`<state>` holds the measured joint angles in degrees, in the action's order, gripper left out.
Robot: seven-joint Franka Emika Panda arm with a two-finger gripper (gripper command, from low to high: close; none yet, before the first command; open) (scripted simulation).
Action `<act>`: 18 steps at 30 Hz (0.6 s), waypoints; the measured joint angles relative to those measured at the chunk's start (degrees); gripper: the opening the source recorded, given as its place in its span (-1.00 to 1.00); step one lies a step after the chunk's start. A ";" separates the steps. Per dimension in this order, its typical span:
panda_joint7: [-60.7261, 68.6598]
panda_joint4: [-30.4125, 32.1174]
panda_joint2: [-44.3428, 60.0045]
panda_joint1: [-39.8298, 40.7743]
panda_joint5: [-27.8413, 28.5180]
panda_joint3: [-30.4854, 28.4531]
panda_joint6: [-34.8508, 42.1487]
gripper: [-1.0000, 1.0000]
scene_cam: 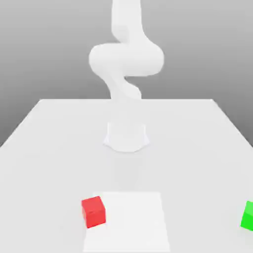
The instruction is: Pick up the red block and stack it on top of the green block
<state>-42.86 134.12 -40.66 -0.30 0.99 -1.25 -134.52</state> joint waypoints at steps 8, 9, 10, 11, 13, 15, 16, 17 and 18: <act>10.71 7.62 16.91 -0.76 1.94 -4.87 -8.96 0.00; 12.15 8.55 18.98 -0.82 1.98 -5.51 -10.06 0.00; 13.63 9.48 21.05 -0.91 1.99 -6.17 -11.15 0.00; 15.13 10.42 23.12 -1.04 1.95 -6.86 -12.25 0.00; 18.32 12.28 27.27 -1.14 1.63 -8.07 -14.46 0.00; 21.74 14.15 31.45 -1.12 0.98 -9.09 -16.67 0.00; 23.54 15.09 33.55 -1.09 0.53 -9.53 -17.77 0.00; 25.41 16.02 35.65 -0.94 -0.02 -9.89 -18.87 0.00; 27.35 16.94 37.76 -0.48 -0.66 -10.06 -19.94 0.00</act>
<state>-15.51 151.06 -2.90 -0.78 0.33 -11.31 -154.46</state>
